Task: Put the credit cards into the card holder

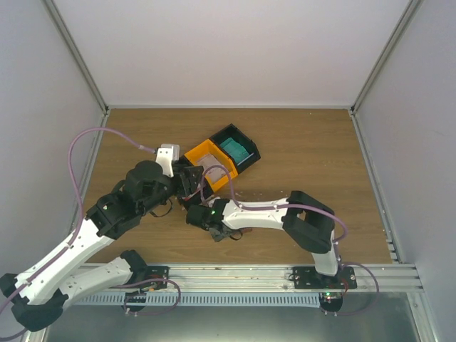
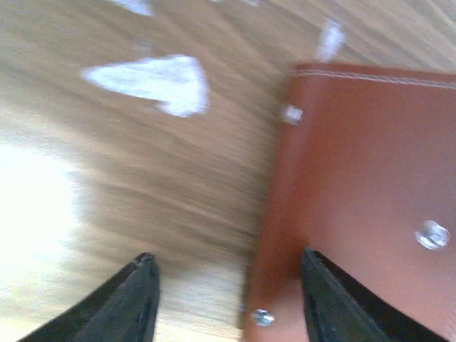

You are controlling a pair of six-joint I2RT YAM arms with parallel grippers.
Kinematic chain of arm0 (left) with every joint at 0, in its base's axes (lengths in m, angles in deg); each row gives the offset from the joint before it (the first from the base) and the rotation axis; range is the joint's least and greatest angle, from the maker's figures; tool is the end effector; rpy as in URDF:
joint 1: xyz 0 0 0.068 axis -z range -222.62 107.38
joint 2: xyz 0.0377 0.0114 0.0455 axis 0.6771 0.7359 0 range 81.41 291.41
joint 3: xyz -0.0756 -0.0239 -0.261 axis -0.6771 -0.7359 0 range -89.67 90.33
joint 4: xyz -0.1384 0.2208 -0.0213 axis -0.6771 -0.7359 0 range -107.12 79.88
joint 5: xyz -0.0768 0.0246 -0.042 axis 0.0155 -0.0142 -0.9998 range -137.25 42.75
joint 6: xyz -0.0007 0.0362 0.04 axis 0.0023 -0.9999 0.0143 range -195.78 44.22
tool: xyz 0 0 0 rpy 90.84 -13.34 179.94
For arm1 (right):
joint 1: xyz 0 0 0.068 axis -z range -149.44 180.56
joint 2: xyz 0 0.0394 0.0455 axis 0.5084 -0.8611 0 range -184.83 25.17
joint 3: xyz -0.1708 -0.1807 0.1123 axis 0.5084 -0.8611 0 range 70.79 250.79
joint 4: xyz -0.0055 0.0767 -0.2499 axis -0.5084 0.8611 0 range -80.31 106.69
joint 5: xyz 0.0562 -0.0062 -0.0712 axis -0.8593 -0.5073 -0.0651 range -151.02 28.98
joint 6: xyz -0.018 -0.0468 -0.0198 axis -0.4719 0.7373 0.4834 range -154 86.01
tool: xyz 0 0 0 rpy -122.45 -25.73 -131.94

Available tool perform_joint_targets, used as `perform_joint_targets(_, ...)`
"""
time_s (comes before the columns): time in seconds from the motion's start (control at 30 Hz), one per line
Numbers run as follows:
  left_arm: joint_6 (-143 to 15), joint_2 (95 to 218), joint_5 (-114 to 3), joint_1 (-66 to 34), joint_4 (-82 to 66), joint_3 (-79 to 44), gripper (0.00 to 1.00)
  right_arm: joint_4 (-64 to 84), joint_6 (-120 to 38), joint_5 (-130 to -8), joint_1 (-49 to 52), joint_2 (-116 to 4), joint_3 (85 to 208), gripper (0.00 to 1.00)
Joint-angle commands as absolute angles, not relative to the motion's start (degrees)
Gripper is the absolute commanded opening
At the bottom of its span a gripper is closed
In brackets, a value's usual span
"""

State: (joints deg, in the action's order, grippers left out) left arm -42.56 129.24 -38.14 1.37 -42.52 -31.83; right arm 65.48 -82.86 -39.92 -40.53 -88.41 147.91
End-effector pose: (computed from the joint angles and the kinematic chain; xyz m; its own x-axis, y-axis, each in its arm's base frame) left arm 0.1296 -0.1172 0.3692 -0.5472 -0.2235 -0.8066 0.3355 0.8243 -0.4561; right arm 0.1269 0.3309 0.1511 -0.8812 -0.4042 -0.2452 -0.3397 0.9021 -0.2663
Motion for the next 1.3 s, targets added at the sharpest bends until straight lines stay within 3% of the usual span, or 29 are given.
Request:
perform_joint_targets(0.0, -43.2, 128.9, -37.8, 1.0, -40.6, -33.1, 0.64, 51.7, -78.7, -48.0, -41.0, -82.0, 144.7, 0.59)
perform_joint_targets(0.17, -41.9, 129.4, -41.5, 0.7, -37.2, -37.5, 0.65, 43.1, -77.7, -50.5, -39.4, -70.7, 137.7, 0.66)
perform_joint_targets(0.5, -33.5, 134.6, -57.5, 0.6, -27.1, -51.5, 0.66, 45.5, -80.8, -46.7, -27.4, -55.3, 122.7, 0.62)
perform_joint_targets(0.6, -28.6, 137.6, -61.9, 1.5, -19.8, -56.2, 0.63, 42.0, -75.1, -50.8, -22.9, -53.9, 119.6, 0.62)
perform_joint_targets(0.8, -23.3, 148.2, -57.0, 6.3, -14.5, -58.4, 0.63, 38.6, -69.3, -57.6, -17.9, -55.6, 117.5, 0.63)
perform_joint_targets(1.27, -24.3, 163.5, -54.4, 9.3, -10.8, -54.6, 0.6, 37.7, -71.0, -54.6, -16.1, -59.5, 114.3, 0.53)
